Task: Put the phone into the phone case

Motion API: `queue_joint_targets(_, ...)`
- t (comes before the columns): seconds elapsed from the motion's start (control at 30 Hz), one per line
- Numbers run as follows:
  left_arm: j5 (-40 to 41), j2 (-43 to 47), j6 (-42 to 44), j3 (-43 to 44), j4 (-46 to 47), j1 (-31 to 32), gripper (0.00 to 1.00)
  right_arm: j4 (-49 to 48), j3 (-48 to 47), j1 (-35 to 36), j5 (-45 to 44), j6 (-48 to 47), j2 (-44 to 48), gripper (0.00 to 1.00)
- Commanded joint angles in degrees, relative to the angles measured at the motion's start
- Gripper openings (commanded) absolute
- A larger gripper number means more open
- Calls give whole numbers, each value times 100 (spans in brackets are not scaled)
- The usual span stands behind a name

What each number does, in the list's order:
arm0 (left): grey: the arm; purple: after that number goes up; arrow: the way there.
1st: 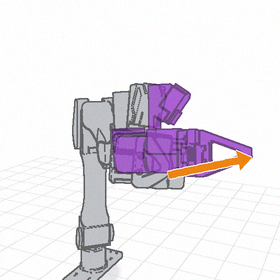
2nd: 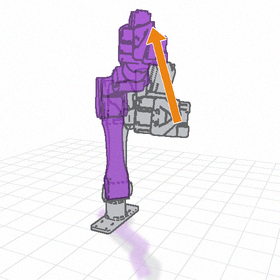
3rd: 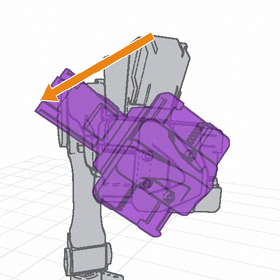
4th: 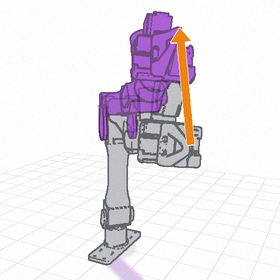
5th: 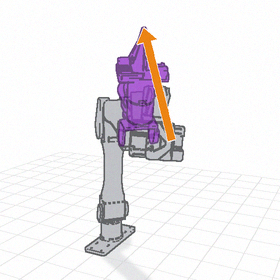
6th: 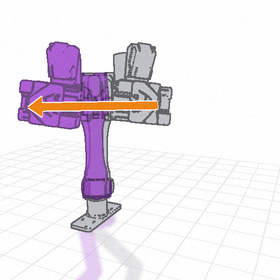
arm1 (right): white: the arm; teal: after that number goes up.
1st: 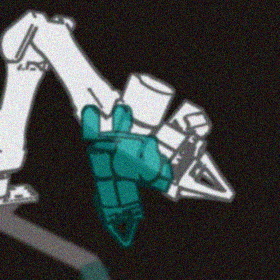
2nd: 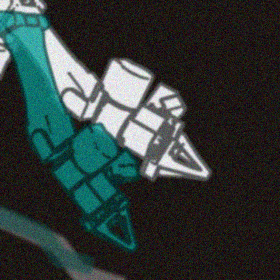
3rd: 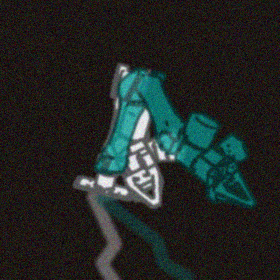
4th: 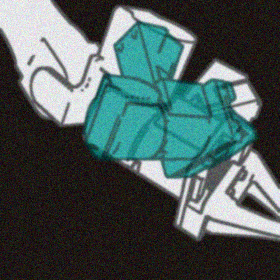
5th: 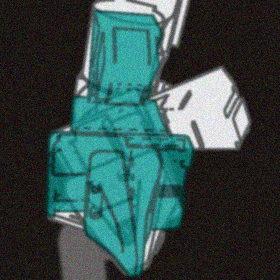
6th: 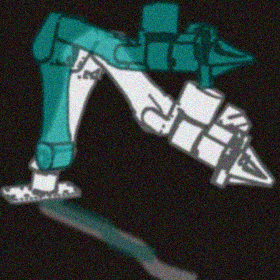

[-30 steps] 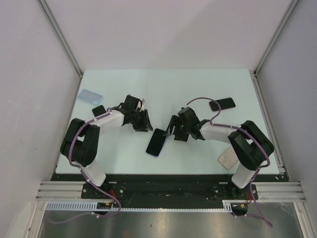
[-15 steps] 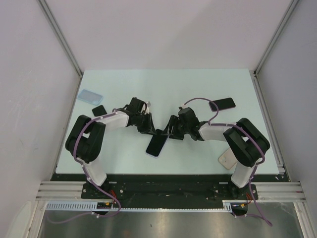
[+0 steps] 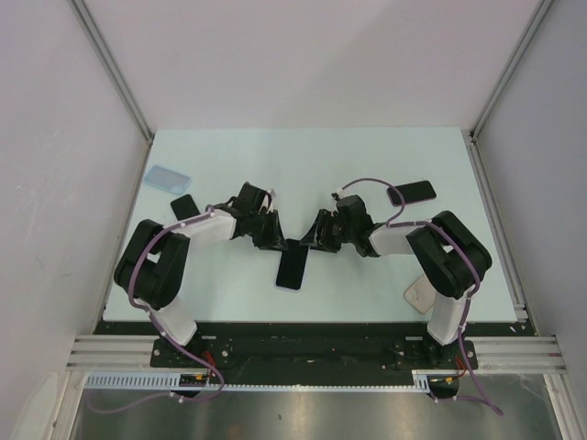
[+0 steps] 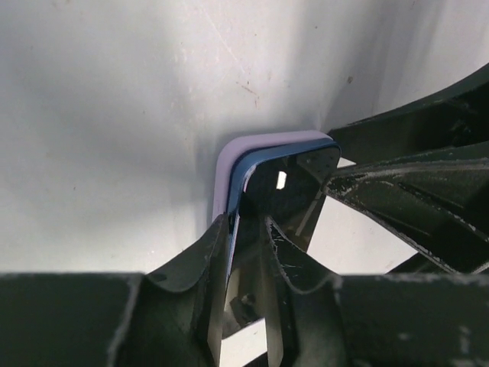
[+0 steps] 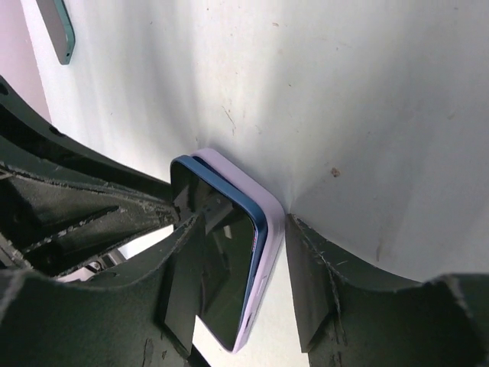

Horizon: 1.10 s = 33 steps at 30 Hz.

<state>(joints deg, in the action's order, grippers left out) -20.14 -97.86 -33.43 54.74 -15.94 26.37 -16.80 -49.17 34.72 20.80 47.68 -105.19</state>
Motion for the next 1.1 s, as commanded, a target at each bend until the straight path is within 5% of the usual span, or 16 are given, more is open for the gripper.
queue_joint_targets(0.0, 369, 443, -129, 326, -575, 140, 28, -324, 39, 0, 38, -224, -291, 50)
queue_joint_targets(0.47, 390, 603, 205, 467, -875, -202, 46, 562, 39, 61, -84, -250, 173, 63)
queue_joint_targets(1.07, 54, -216, 399, 600, -664, -264, 47, 283, 30, 264, -630, 215, 165, 60)
